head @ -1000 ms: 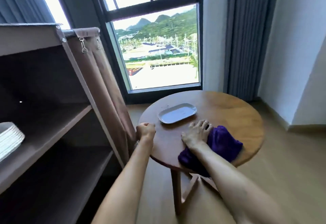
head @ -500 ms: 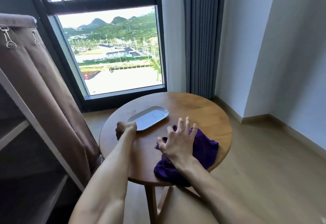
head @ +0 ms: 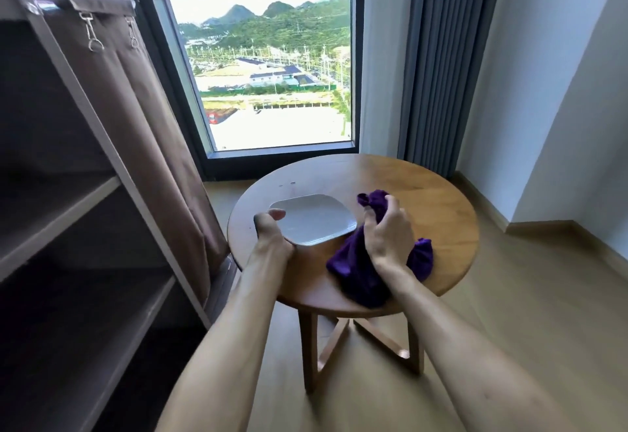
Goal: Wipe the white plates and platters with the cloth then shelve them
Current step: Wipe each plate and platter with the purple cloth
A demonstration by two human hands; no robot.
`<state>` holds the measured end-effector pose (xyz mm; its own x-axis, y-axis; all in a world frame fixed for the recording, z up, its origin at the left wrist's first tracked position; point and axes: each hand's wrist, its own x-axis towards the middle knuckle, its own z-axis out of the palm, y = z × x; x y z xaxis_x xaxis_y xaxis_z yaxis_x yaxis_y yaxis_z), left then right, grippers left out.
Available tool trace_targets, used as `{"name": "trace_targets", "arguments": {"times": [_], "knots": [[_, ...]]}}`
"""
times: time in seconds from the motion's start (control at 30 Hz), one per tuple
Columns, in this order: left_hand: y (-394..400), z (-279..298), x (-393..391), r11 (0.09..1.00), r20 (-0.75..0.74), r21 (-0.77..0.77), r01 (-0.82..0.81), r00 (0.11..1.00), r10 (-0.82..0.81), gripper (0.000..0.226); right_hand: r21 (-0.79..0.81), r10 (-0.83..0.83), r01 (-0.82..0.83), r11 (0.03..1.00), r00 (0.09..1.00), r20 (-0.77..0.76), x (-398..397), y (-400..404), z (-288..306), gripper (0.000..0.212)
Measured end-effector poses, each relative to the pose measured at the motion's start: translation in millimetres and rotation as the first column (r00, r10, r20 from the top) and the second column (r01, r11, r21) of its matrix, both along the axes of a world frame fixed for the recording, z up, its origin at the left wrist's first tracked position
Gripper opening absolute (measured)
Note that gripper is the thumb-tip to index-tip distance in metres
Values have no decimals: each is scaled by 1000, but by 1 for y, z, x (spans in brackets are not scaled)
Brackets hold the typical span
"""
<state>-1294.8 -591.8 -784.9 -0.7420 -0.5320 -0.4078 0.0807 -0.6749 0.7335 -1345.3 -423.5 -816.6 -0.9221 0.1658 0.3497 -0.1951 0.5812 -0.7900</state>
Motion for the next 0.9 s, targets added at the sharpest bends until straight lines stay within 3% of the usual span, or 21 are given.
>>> {"name": "trace_targets", "arguments": {"times": [0.07,0.13,0.23,0.3,0.4,0.47,0.57,0.7,0.8,0.9], "knots": [[7,2,15,991,-77,90,98,993,-91,31,-317,-40,27,948,999,-33,-6,2,19,45],[14,-5,26,987,-151,108,119,983,-102,41,-400,-60,41,915,997,-37,-15,0,40,44],[25,-18,39,978,-280,110,178,949,-142,49,-251,6,4,968,999,40,-24,-5,60,43],[33,-20,43,975,-372,55,216,911,-181,50,-144,128,-108,984,981,143,-21,-13,66,37],[48,-12,47,974,-385,-31,225,896,-220,47,-80,410,-404,911,871,271,-4,-25,60,27],[53,-9,51,969,-384,-71,238,889,-247,48,-92,499,-498,862,803,325,7,-26,50,38],[54,-7,59,953,-416,-172,251,858,-301,36,-176,466,-433,884,847,255,12,-17,46,62],[57,4,65,946,-424,-227,232,851,-310,41,-288,525,-466,837,832,181,20,-20,59,53],[58,14,63,957,-373,-254,142,898,-233,48,-415,695,-611,674,715,75,35,-29,72,40],[51,16,65,977,-372,-208,45,920,-122,56,-297,808,-770,565,589,8,51,-38,87,35]]}}
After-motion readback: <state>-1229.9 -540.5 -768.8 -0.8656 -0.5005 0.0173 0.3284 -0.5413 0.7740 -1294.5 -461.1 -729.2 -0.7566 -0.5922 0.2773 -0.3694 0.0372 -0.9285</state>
